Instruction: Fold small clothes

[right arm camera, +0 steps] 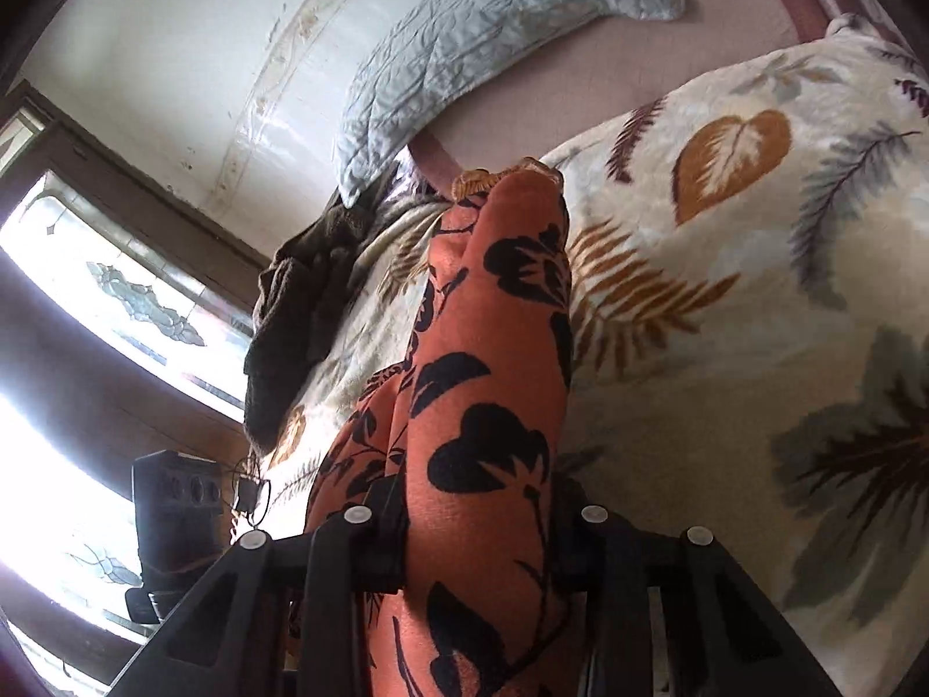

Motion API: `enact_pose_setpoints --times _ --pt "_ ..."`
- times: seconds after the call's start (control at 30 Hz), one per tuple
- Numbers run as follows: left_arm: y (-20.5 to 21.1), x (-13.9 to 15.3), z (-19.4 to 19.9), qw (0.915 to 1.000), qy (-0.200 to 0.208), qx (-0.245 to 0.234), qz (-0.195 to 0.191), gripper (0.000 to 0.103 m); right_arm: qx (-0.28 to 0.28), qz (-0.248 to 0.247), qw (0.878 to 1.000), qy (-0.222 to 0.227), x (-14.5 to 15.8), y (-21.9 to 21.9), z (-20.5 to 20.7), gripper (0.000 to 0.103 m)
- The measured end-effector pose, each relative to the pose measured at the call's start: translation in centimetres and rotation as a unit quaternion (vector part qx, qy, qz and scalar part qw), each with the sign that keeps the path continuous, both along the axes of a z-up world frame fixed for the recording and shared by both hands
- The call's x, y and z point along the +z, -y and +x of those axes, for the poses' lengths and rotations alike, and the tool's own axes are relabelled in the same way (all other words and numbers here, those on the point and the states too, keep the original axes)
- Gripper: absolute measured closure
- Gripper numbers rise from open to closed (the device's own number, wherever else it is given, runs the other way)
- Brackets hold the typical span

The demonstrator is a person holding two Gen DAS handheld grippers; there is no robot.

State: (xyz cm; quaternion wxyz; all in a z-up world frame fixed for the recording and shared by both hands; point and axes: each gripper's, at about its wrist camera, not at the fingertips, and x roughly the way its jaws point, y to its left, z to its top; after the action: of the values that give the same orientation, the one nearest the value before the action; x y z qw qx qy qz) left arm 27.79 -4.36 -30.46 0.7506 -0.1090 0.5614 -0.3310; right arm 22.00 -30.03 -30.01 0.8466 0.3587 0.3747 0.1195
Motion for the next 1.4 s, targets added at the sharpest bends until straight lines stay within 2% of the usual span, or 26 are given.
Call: enact_pose_setpoints --times 0.03,0.07,0.1,0.17,0.2,0.23,0.3,0.33,0.43,0.5,0.57,0.63,0.7,0.73,0.77,0.83,0.87,0.93,0.97,1.03,1.07,1.1,1.2,1.27,1.4 --pt "1.4 0.1 0.1 1.0000 0.005 -0.002 0.003 0.061 -0.013 0.001 1.000 0.001 0.0 1.6 -0.4 0.069" --pt "2.9 -0.2 0.3 0.9998 0.009 -0.004 0.015 0.056 -0.025 0.004 1.000 -0.002 -0.3 3.2 -0.6 0.069" --pt "4.3 -0.7 0.3 0.9991 0.015 -0.004 0.040 0.052 -0.036 0.007 0.999 -0.015 -0.9 4.6 -0.6 0.065" --pt "6.3 -2.5 0.2 0.9933 0.012 -0.001 0.115 0.050 -0.056 0.004 0.996 -0.071 -3.7 7.0 0.0 0.051" --pt "6.7 -3.0 -0.1 0.9922 0.010 0.000 0.124 0.041 -0.075 -0.009 0.991 -0.110 -5.4 7.9 0.2 0.036" --pt "6.4 -2.9 -0.5 0.9929 0.010 0.008 0.119 0.040 -0.096 -0.020 0.985 -0.140 -6.7 8.8 0.1 0.035" --pt "5.5 -1.7 -1.2 0.9920 0.021 0.017 0.123 0.040 -0.108 0.022 0.987 -0.113 -7.0 10.1 -1.0 0.035" --pt "4.8 -0.9 -1.8 0.9911 0.032 0.021 0.128 0.040 -0.123 0.020 0.987 -0.099 -6.1 10.5 -1.8 0.034" --pt "3.0 1.5 -3.5 0.9868 0.075 0.041 0.137 0.040 -0.140 -0.010 0.990 -0.021 -1.9 11.5 -4.5 0.034" --pt "2.4 2.2 -4.8 0.9823 0.108 0.042 0.147 0.039 -0.125 -0.003 0.992 0.007 -0.1 11.4 -6.2 0.035" --pt "2.3 1.4 -5.8 0.9771 0.120 0.042 0.171 0.035 -0.099 0.001 0.995 0.010 0.7 9.8 -7.0 0.037" --pt "2.7 -1.2 -5.3 0.9750 0.090 0.035 0.200 0.034 -0.077 -0.003 0.997 0.005 0.3 7.3 -7.5 0.039" --pt "3.1 -2.6 -5.4 0.9719 0.088 0.043 0.214 0.030 -0.054 -0.011 0.998 -0.039 -1.3 4.9 -7.0 0.039" --pt "3.0 -2.3 -5.5 0.9712 0.092 0.048 0.214 0.029 -0.043 -0.018 0.996 -0.077 -2.8 4.1 -6.8 0.038" --pt "2.8 -1.6 -5.7 0.9708 0.094 0.049 0.215 0.030 -0.045 -0.040 0.994 -0.088 -3.5 3.5 -7.1 0.038" --pt "2.2 0.5 -6.7 0.9692 0.114 0.054 0.212 0.030 -0.042 -0.081 0.993 -0.074 -2.2 2.5 -7.5 0.039" --pt "1.9 1.8 -7.3 0.9667 0.136 0.058 0.209 0.030 -0.041 -0.072 0.994 -0.074 -1.3 2.5 -7.7 0.039" --pt "1.1 4.6 -8.6 0.9548 0.185 0.076 0.220 0.029 -0.046 -0.041 0.997 -0.051 0.5 2.9 -9.1 0.039" --pt "0.7 6.1 -9.4 0.9481 0.206 0.087 0.226 0.027 -0.053 -0.050 0.997 -0.039 1.9 2.9 -9.8 0.039" --pt "0.2 9.0 -11.0 0.9391 0.245 0.106 0.216 0.022 -0.063 -0.097 0.993 -0.014 5.1 2.0 -11.0 0.037" --pt "-0.3 10.5 -12.0 0.9333 0.264 0.117 0.214 0.017 -0.064 -0.120 0.991 -0.003 6.7 1.3 -11.5 0.036" --pt "-0.5 11.6 -12.7 0.9265 0.281 0.129 0.214 0.012 -0.062 -0.140 0.988 0.008 8.3 0.6 -12.2 0.034" --pt "-1.1 15.2 -15.4 0.9033 0.338 0.157 0.213 0.006 -0.067 -0.197 0.977 0.034 12.5 -1.5 -15.0 0.032" --pt "-1.6 17.2 -16.8 0.8938 0.356 0.170 0.213 0.002 -0.069 -0.218 0.972 0.045 14.7 -2.8 -16.7 0.032" --pt "-2.7 20.3 -19.2 0.8771 0.383 0.198 0.212 0.002 -0.084 -0.260 0.960 0.067 17.9 -4.9 -20.2 0.032"
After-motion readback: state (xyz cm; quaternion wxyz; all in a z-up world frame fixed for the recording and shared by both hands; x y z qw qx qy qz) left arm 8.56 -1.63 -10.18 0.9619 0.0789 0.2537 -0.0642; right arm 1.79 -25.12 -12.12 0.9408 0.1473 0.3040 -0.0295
